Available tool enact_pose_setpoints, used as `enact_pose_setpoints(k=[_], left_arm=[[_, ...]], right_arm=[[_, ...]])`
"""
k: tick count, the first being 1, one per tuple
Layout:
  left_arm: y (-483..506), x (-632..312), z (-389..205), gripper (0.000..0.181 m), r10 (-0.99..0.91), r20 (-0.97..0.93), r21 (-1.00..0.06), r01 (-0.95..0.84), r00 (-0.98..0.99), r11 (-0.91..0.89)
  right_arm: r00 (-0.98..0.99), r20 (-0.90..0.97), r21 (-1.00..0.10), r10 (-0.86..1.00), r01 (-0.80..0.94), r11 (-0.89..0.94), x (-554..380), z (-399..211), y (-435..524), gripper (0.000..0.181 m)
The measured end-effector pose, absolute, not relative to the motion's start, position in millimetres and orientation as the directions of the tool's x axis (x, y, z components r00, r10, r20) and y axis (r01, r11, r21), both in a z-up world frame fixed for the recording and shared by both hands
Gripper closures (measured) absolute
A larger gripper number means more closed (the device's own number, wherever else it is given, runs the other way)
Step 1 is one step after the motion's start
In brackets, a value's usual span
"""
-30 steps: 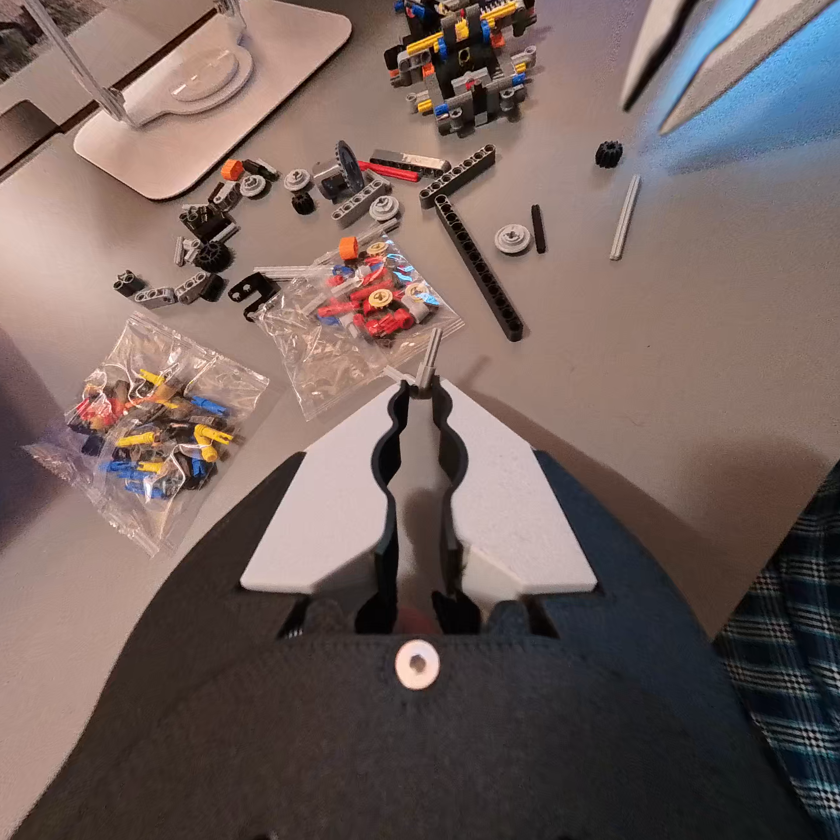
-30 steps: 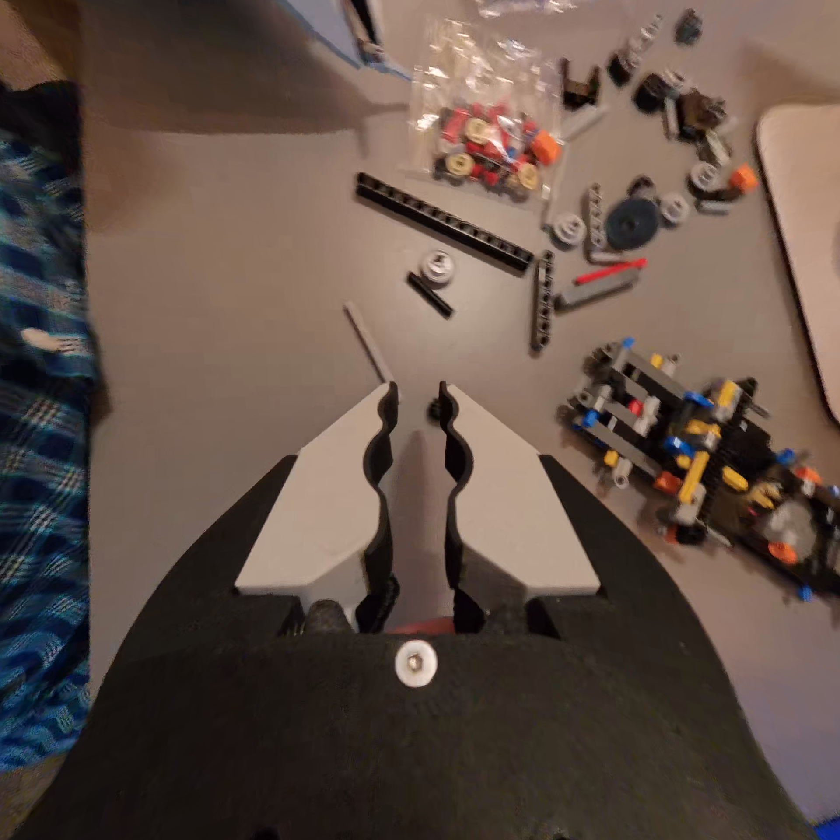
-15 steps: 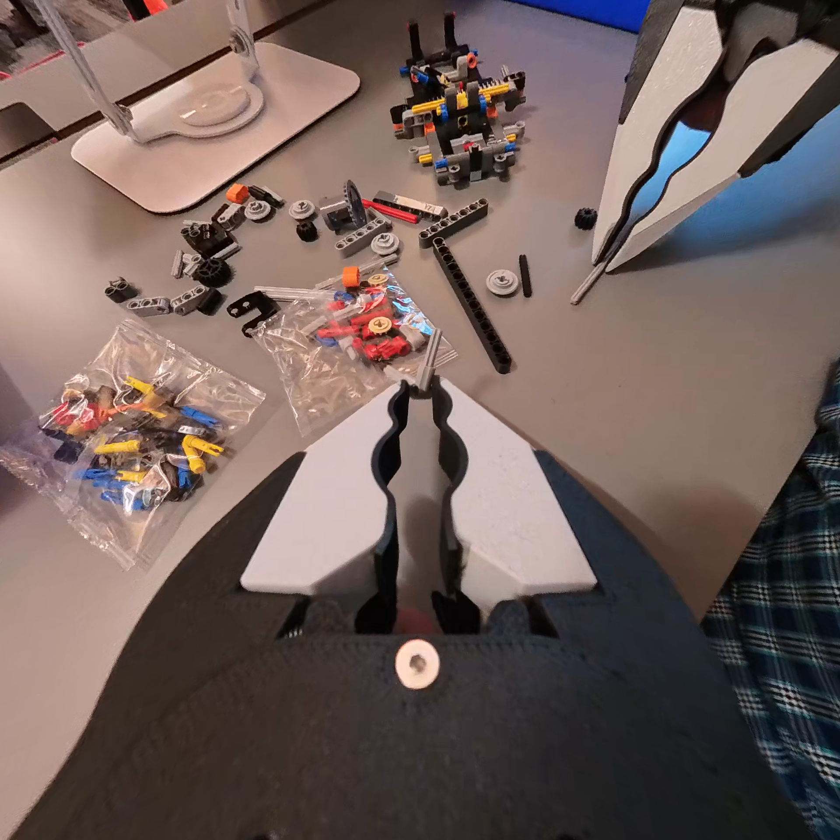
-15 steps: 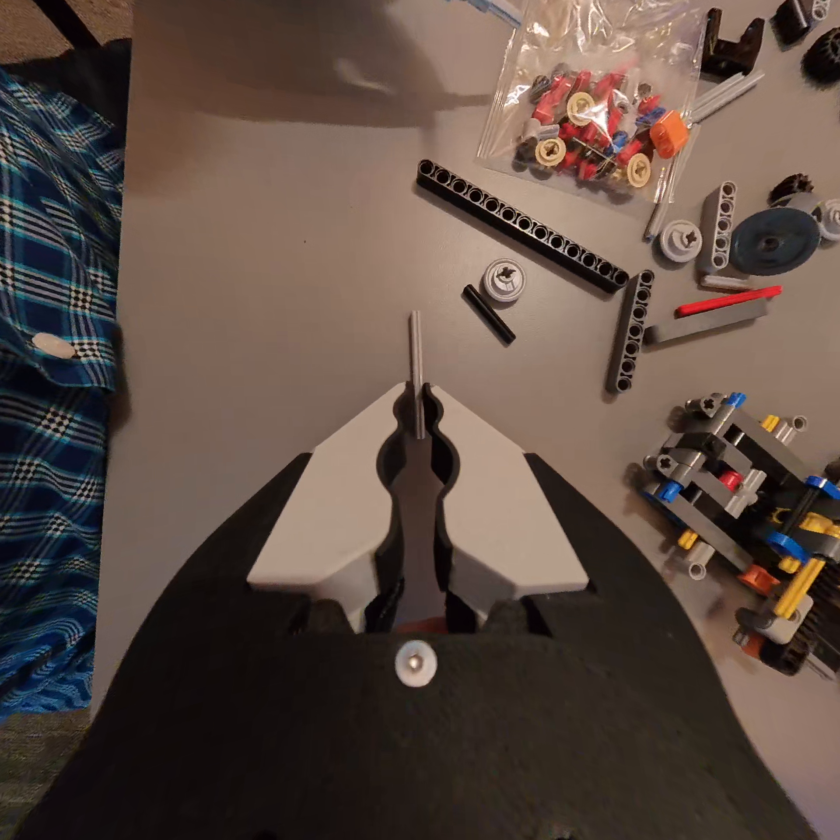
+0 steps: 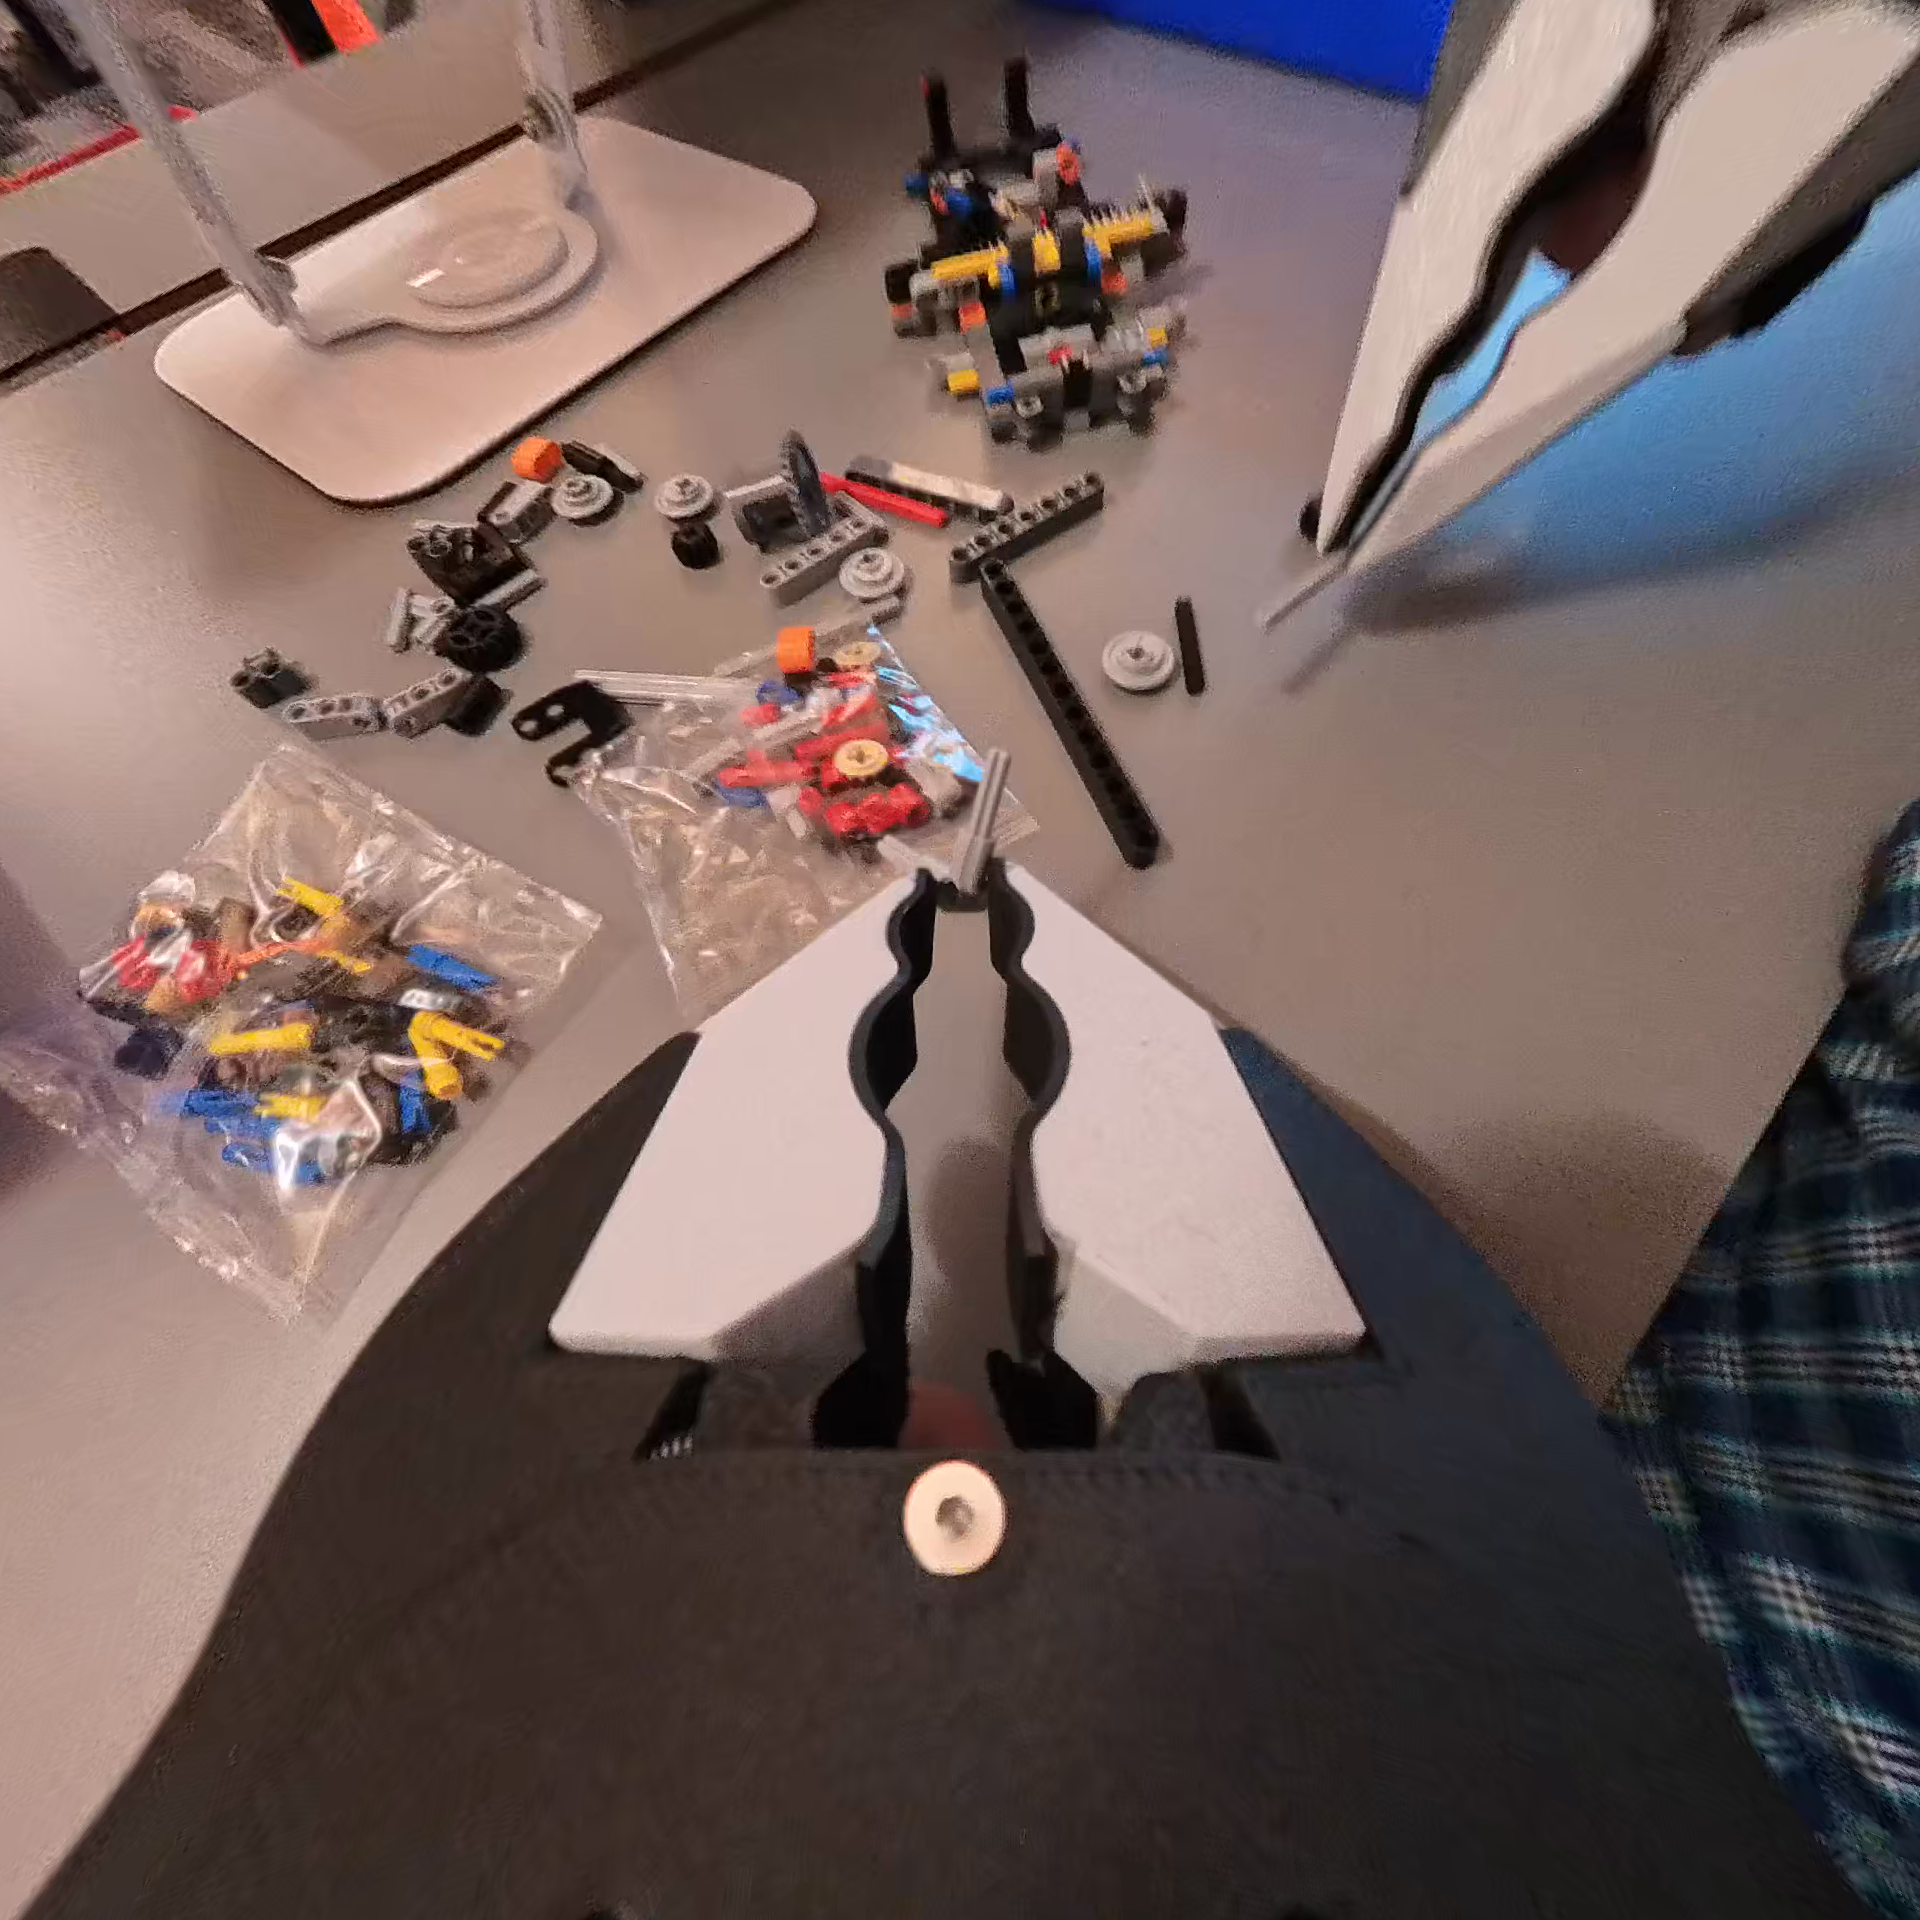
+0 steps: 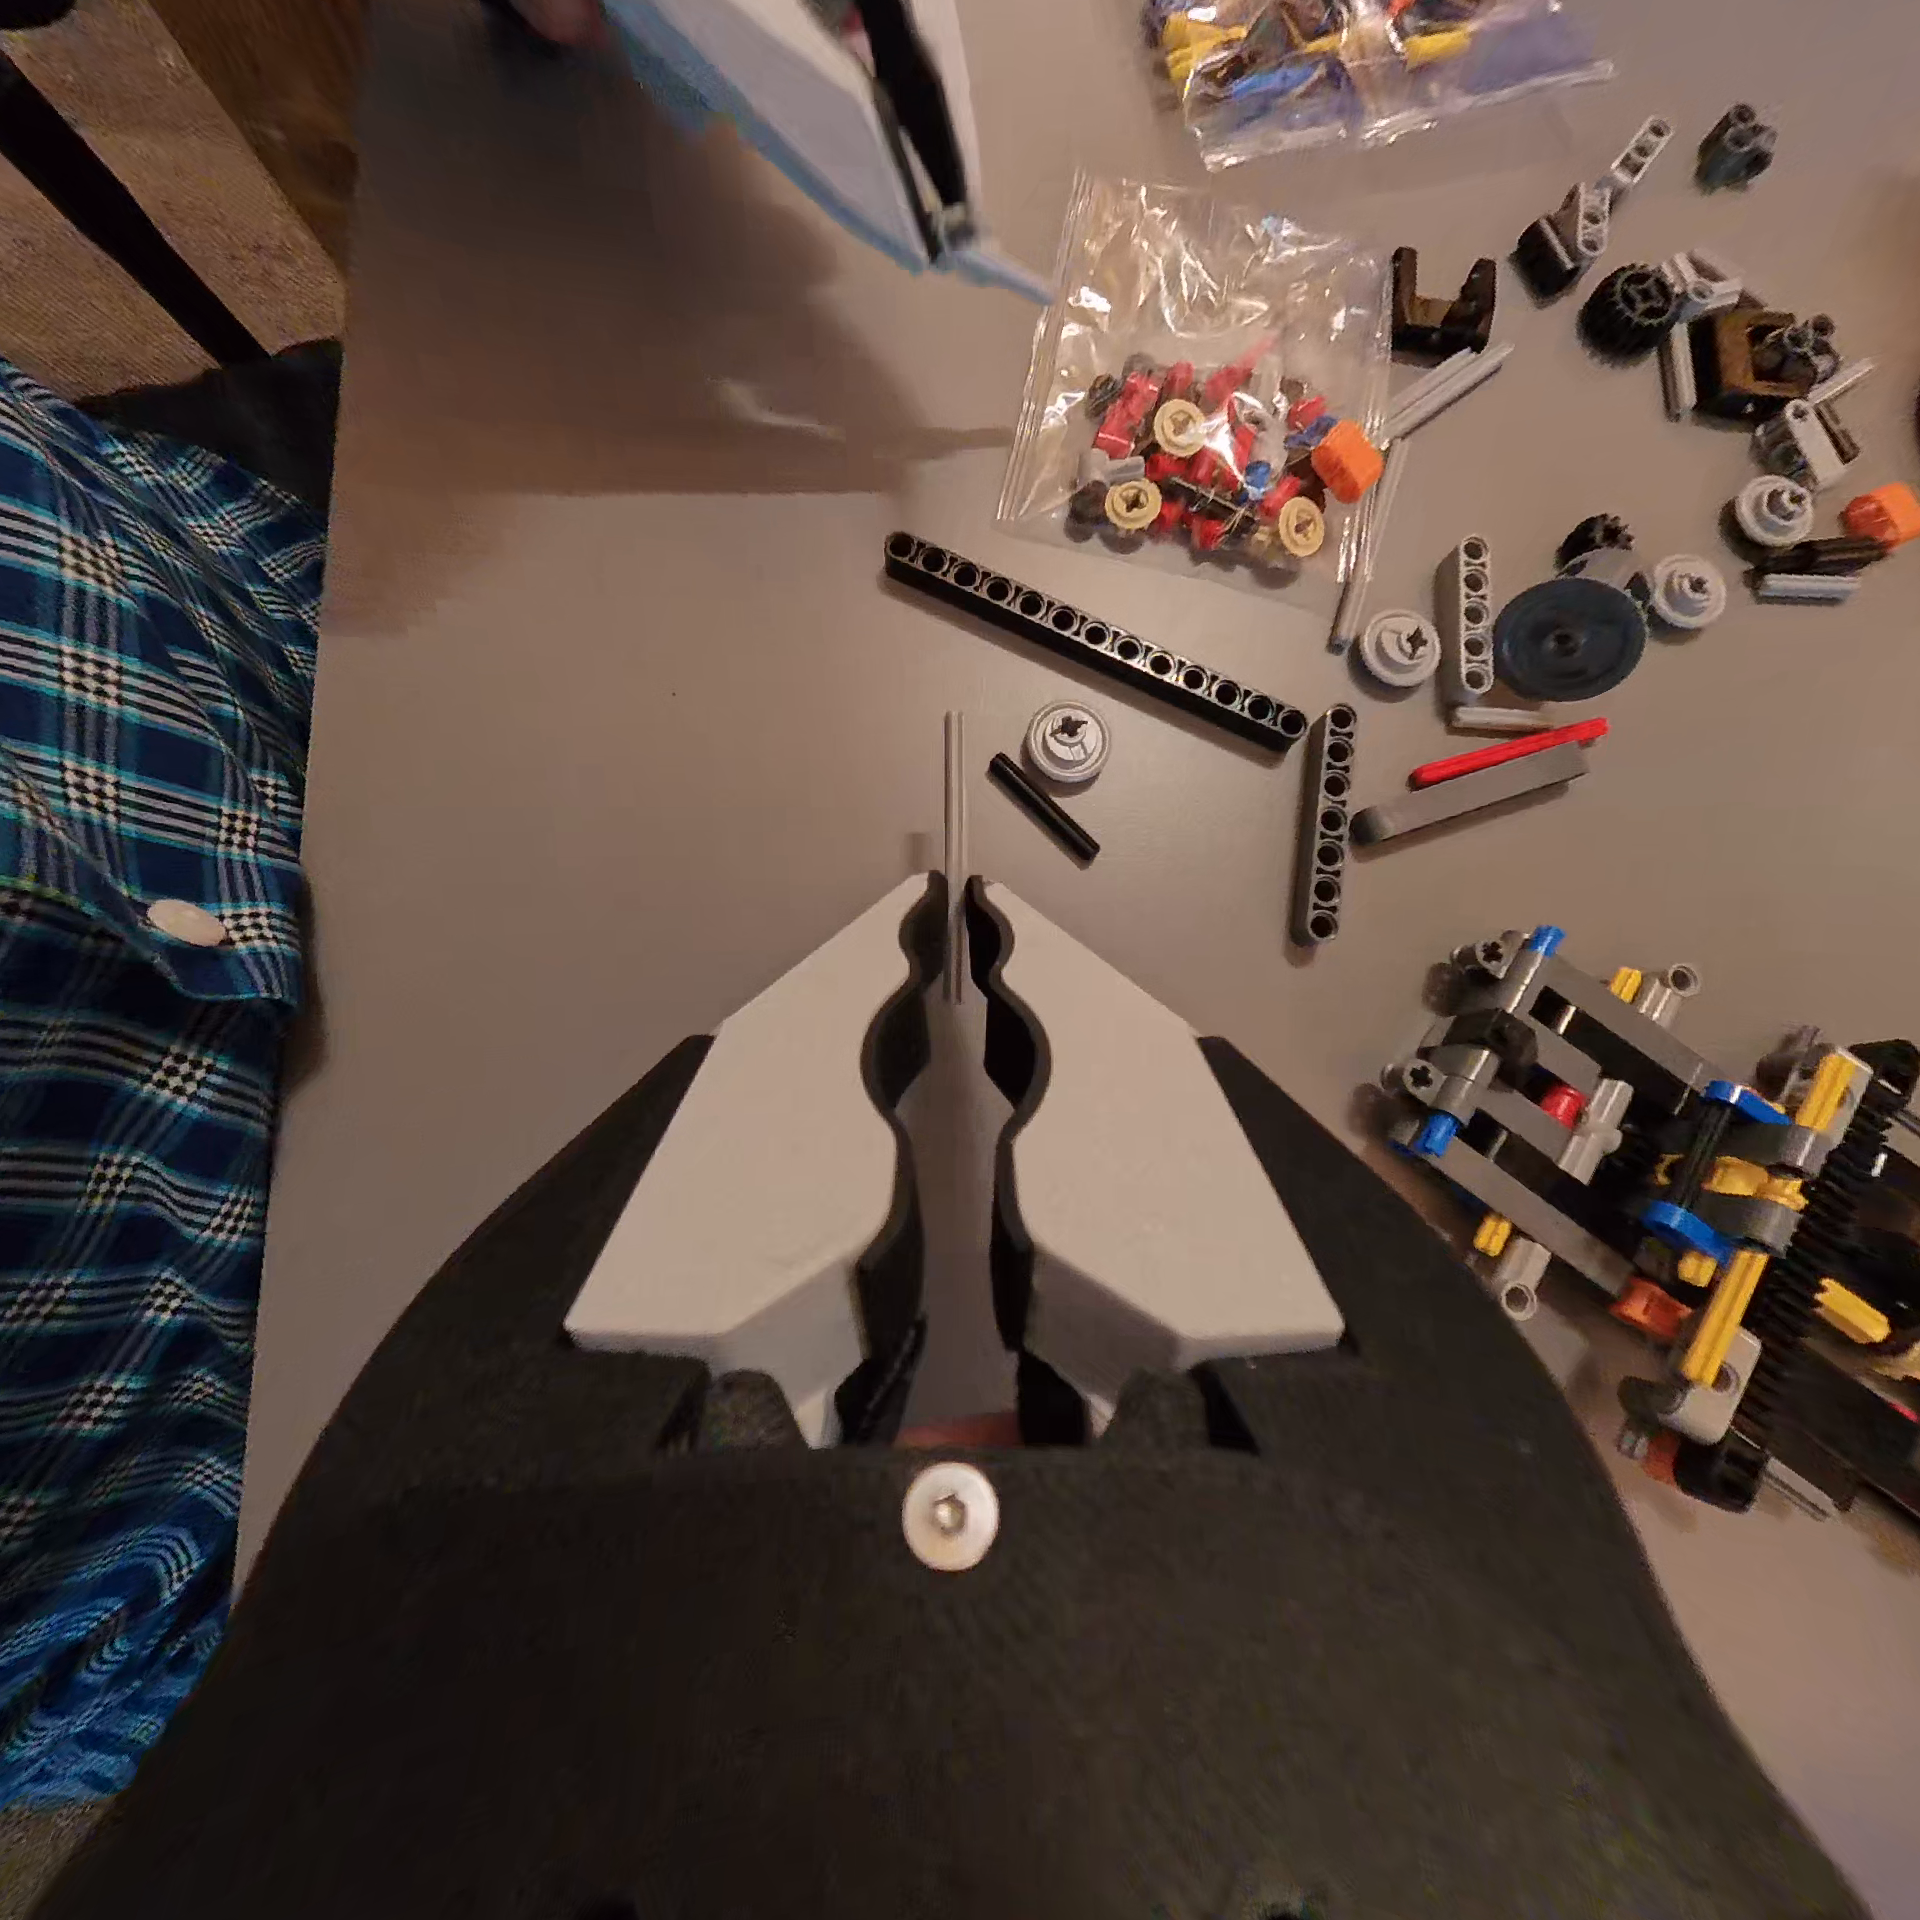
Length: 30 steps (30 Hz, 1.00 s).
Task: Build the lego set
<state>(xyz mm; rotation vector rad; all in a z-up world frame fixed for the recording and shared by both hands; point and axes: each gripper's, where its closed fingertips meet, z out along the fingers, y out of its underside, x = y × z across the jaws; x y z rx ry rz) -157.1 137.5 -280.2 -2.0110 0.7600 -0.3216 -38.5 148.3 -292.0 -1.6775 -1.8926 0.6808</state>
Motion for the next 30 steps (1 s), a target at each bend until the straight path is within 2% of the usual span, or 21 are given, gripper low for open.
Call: enact_pose_setpoints(k=[10, 16, 19, 24, 30], left_arm=[[120.6, -125.6, -305.5, 0.173, -0.715, -0.175, -0.742, -0.568, 0.677, -0.356], [117.0, -127.8, -305.8, 0.153, -0.713, -0.139, -0.744, -0.548, 0.687, -0.383], [116.4, -134.0, -296.4, 0.150, -0.695, -0.122, -0.774, -0.507, 0.708, -0.380], [119.3, -125.9, -264.8, 0.155, -0.699, -0.156, -0.843, -0.462, 0.698, -0.274], [115.4, -107.0, -255.8, 0.159, -0.736, -0.305, -0.816, -0.564, 0.604, -0.125]], right_arm=[[-0.095, 0.049, -0.718, 0.994, 0.688, 0.101, -46.3, -278.0, 144.1, 0.181], [-0.099, 0.043, -0.752, 0.994, 0.652, 0.098, -59.9, -273.4, 138.0, 0.181], [-0.101, 0.042, -0.770, 0.994, 0.631, 0.097, -67.6, -270.5, 134.6, 0.181], [-0.146, 0.071, -0.761, 0.987, 0.632, 0.148, -77.9, -270.3, 125.5, 0.181], [-0.205, 0.093, -0.752, 0.974, 0.627, 0.204, -90.3, -269.2, 115.8, 0.180]])
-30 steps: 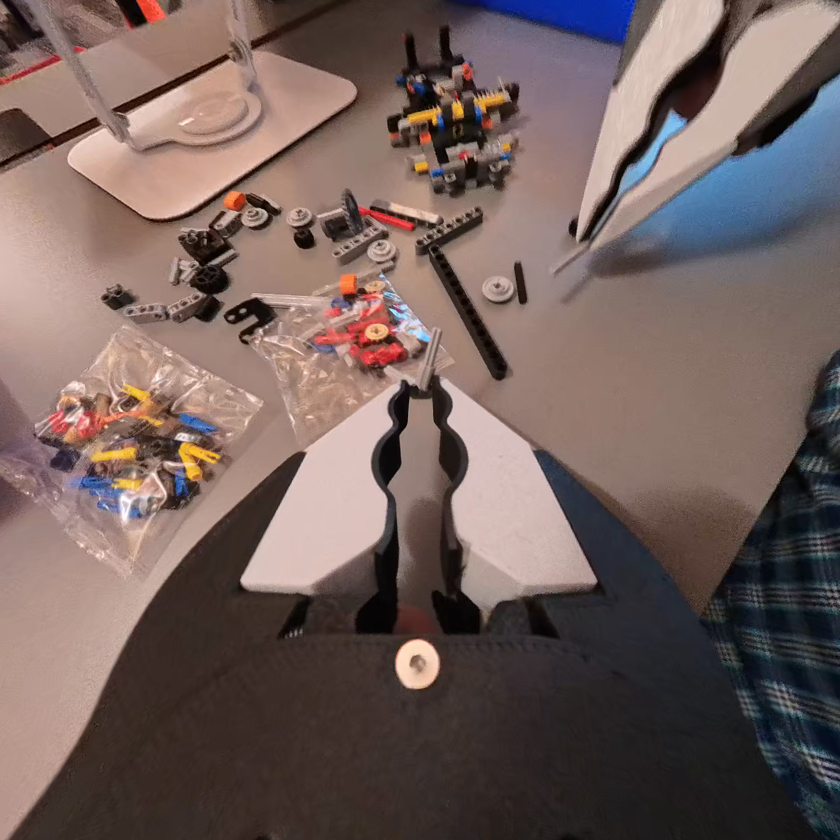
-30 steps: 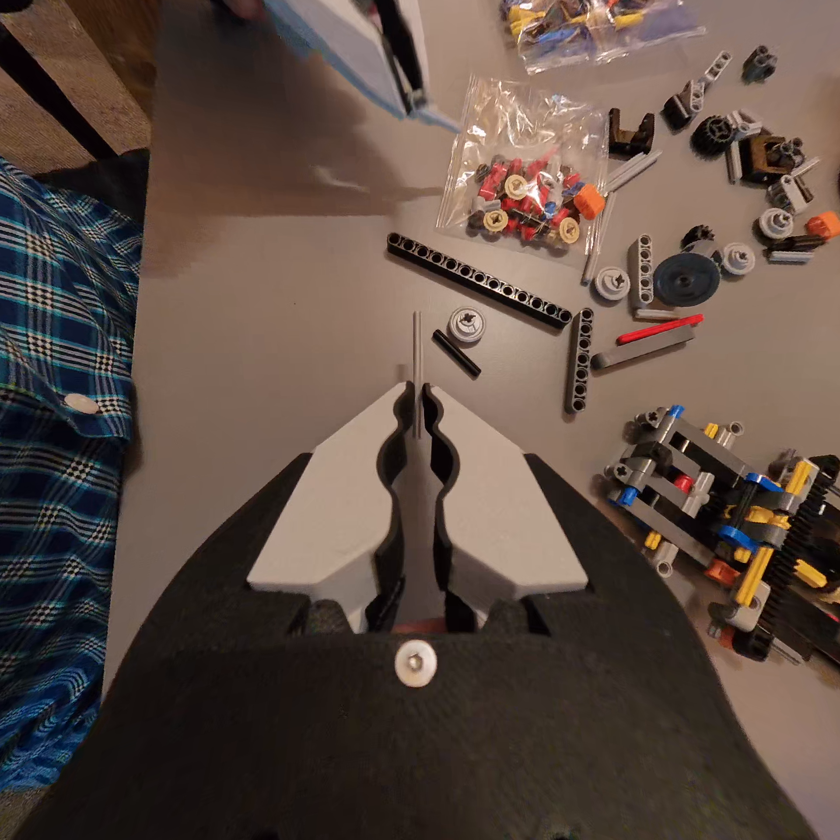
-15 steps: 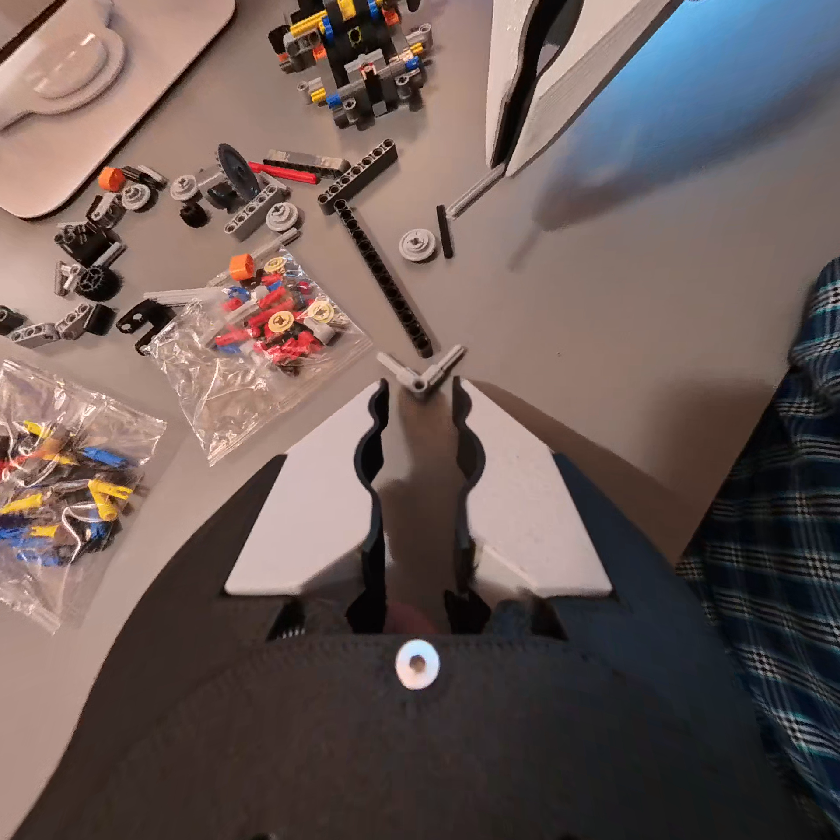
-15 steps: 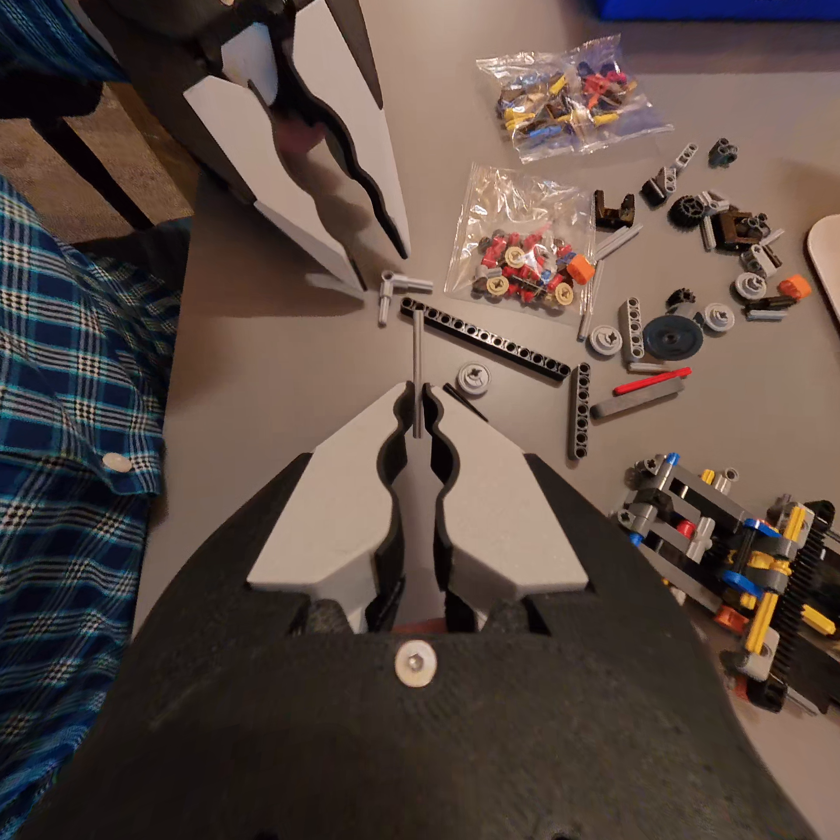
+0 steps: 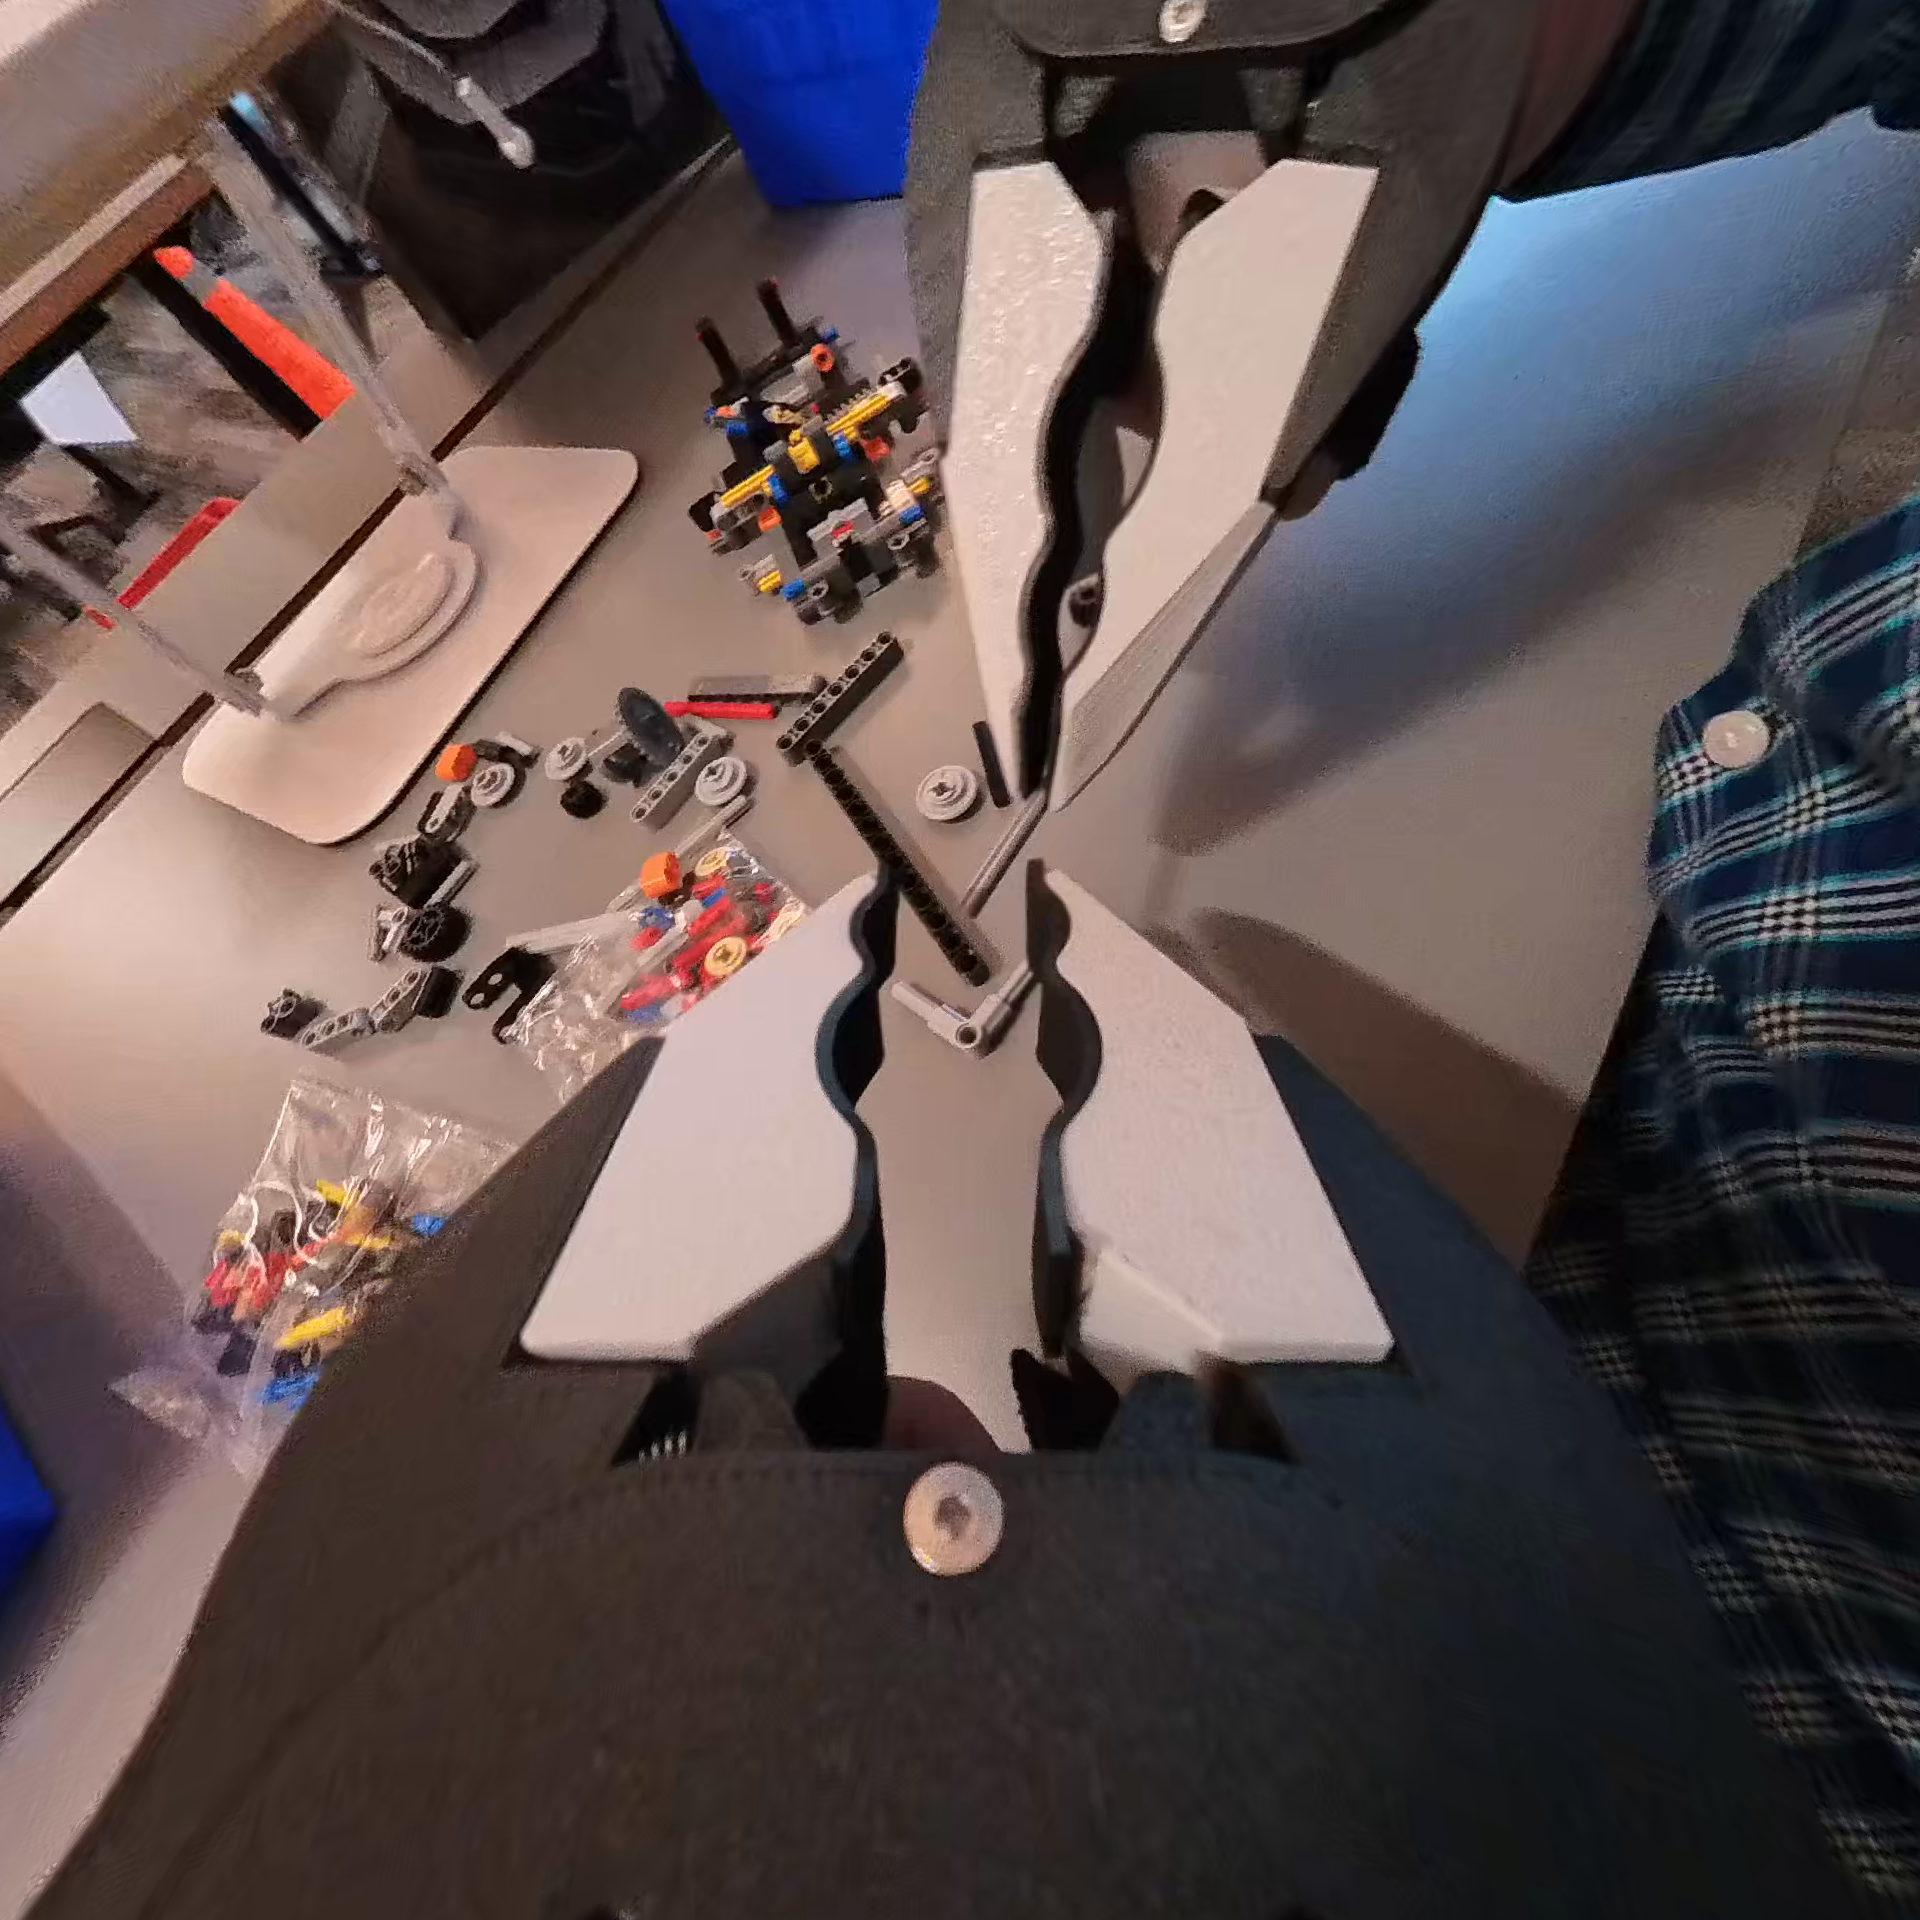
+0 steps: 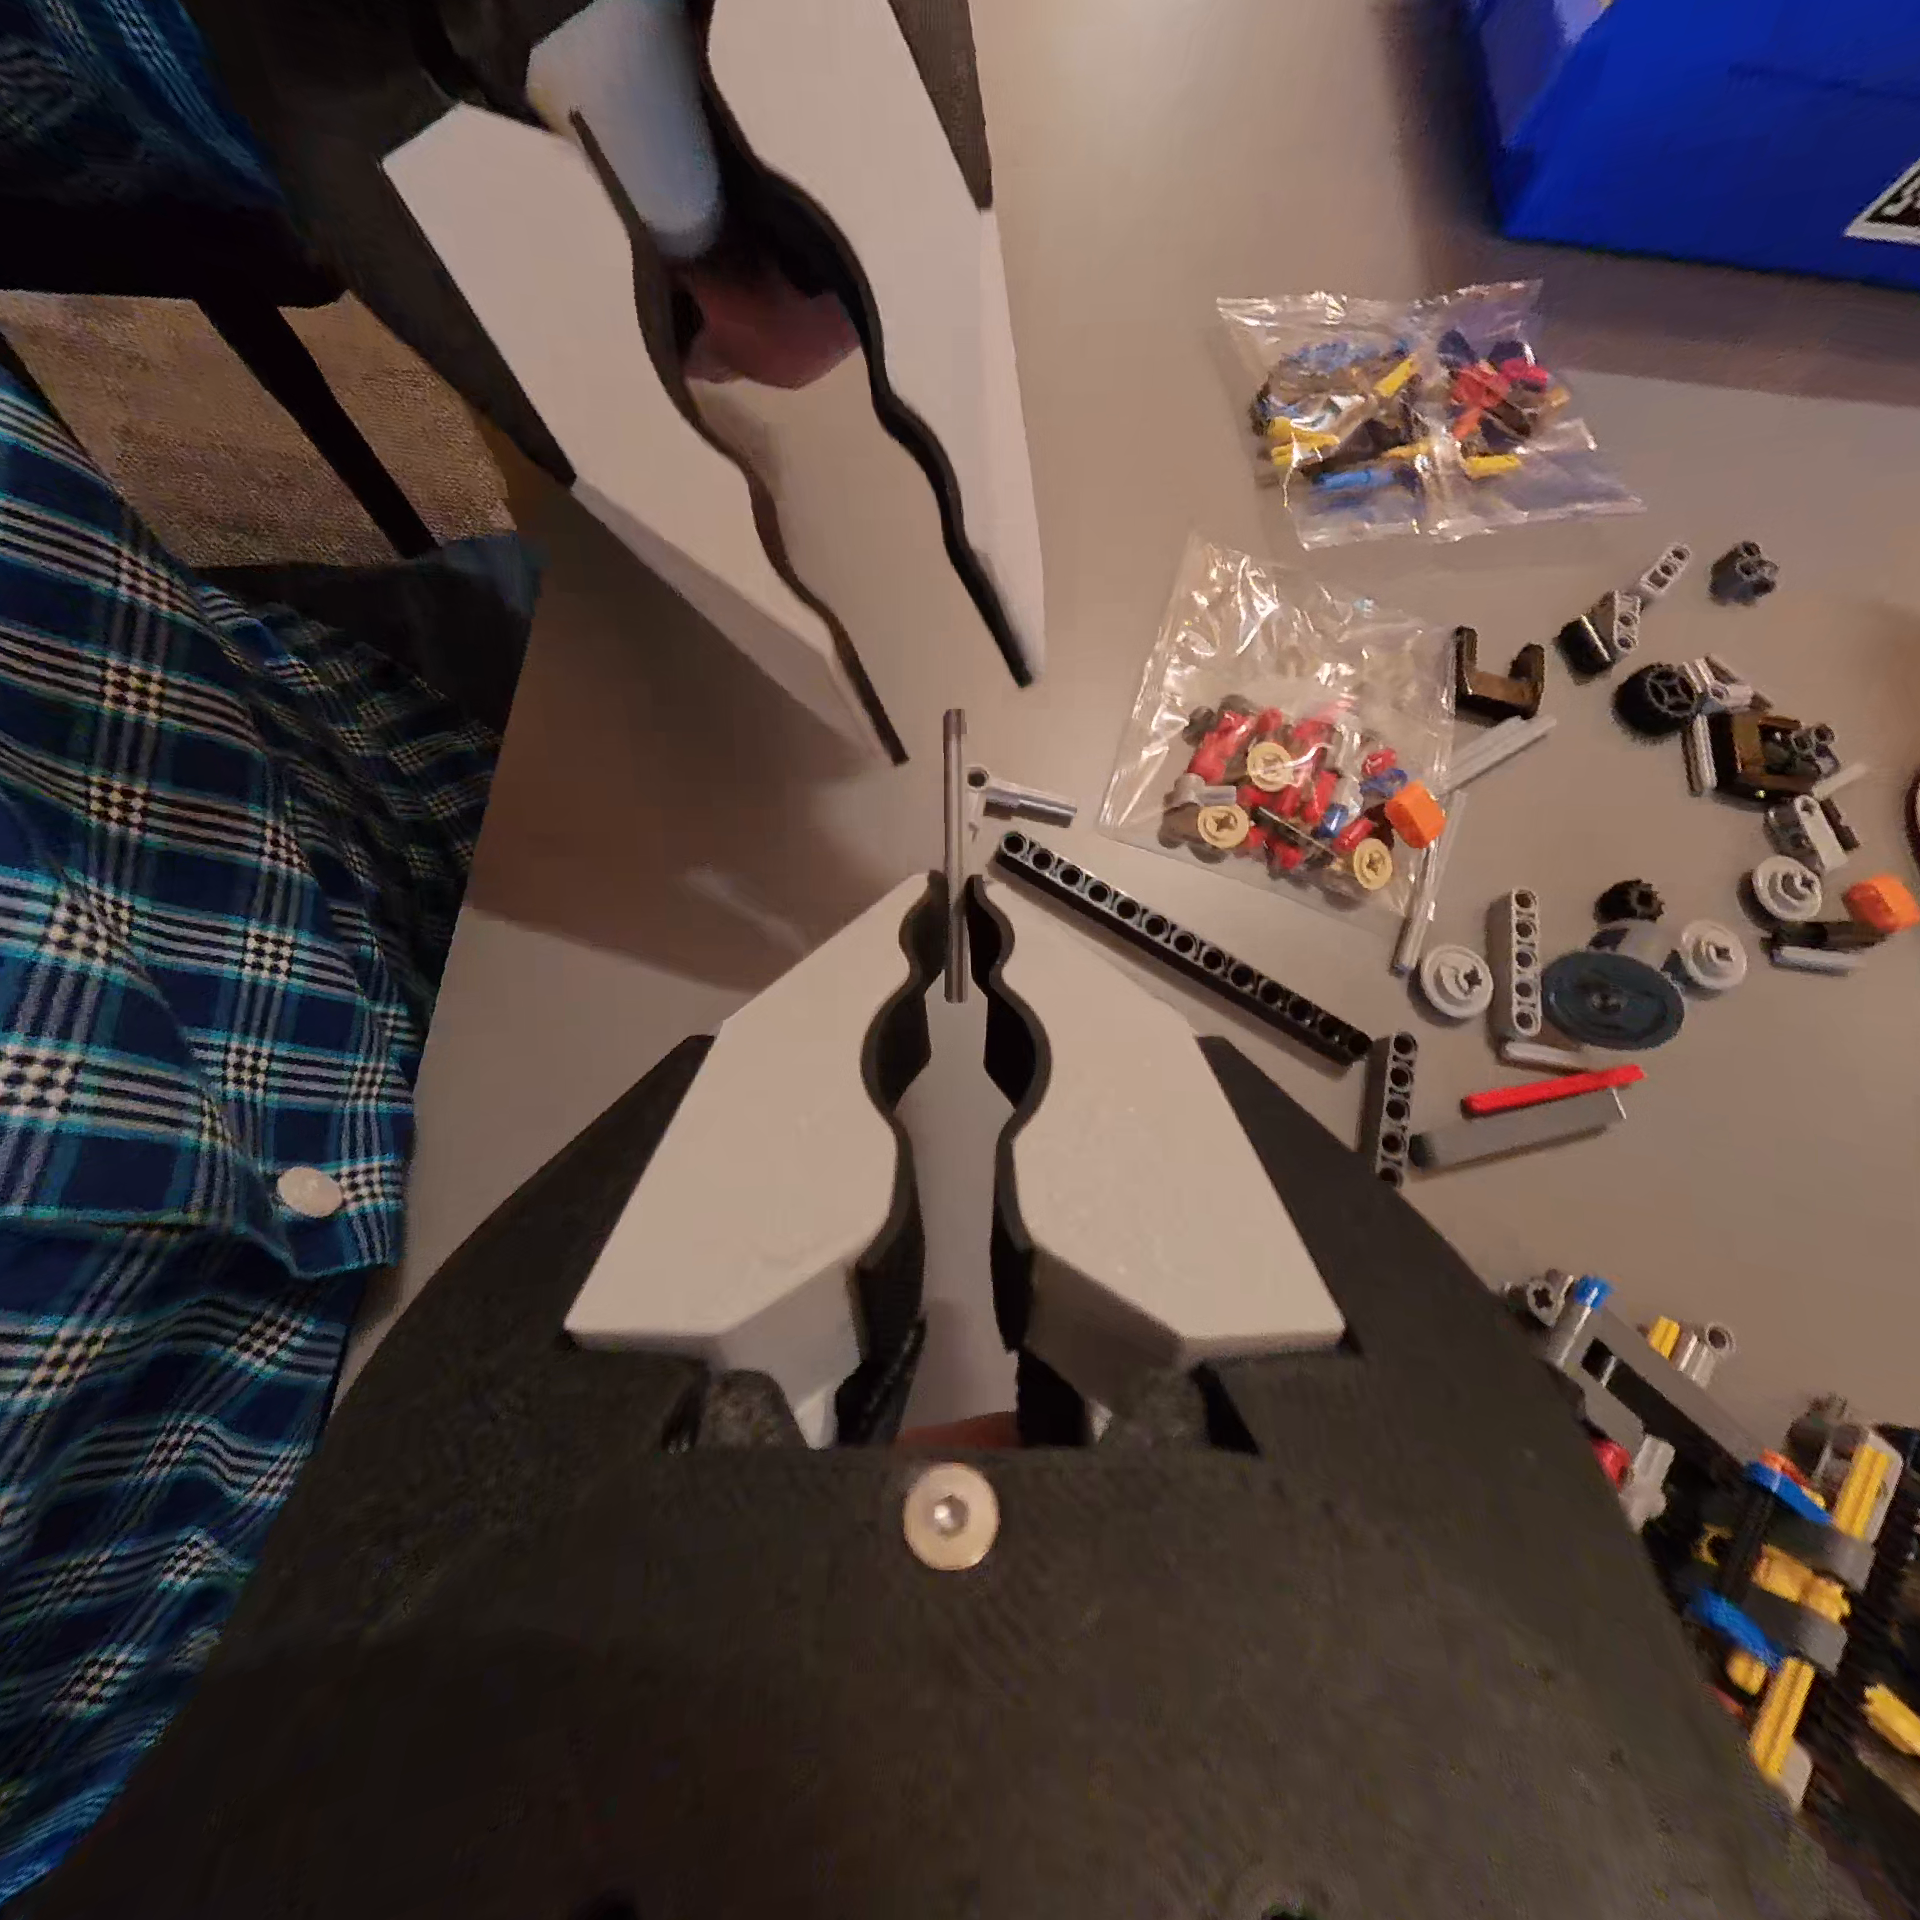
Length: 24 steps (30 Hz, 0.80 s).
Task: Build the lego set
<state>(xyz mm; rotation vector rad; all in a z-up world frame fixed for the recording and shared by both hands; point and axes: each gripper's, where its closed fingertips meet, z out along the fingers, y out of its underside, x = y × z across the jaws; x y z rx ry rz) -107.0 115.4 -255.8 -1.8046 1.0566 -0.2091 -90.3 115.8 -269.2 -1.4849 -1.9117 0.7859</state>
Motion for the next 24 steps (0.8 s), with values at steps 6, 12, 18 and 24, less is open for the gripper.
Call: enact_pose_setpoints(k=[6, 12, 18, 24], left_arm=[[114.3, -106.4, -262.4, 0.173, -0.746, -0.291, -0.813, -0.566, 0.599, -0.137], [112.7, -109.3, -260.0, 0.176, -0.753, -0.215, -0.836, -0.515, 0.622, -0.187], [111.9, -110.7, -239.6, 0.181, -0.747, -0.013, -0.896, -0.340, 0.665, -0.287], [117.5, -123.6, -236.3, 0.171, -0.690, 0.066, -0.910, -0.239, 0.721, -0.338]], right_arm=[[-0.235, 0.103, -0.768, 0.966, 0.598, 0.228, -98.3, -266.3, 112.2, 0.181], [-0.237, 0.127, -0.786, 0.963, 0.569, 0.243, -102.1, -263.0, 113.6, 0.180], [-0.234, 0.305, -0.762, 0.923, 0.522, 0.383, -111.9, -255.0, 113.2, 0.181], [-0.193, 0.345, -0.780, 0.919, 0.485, 0.395, -120.5, -248.7, 115.0, 0.181]])
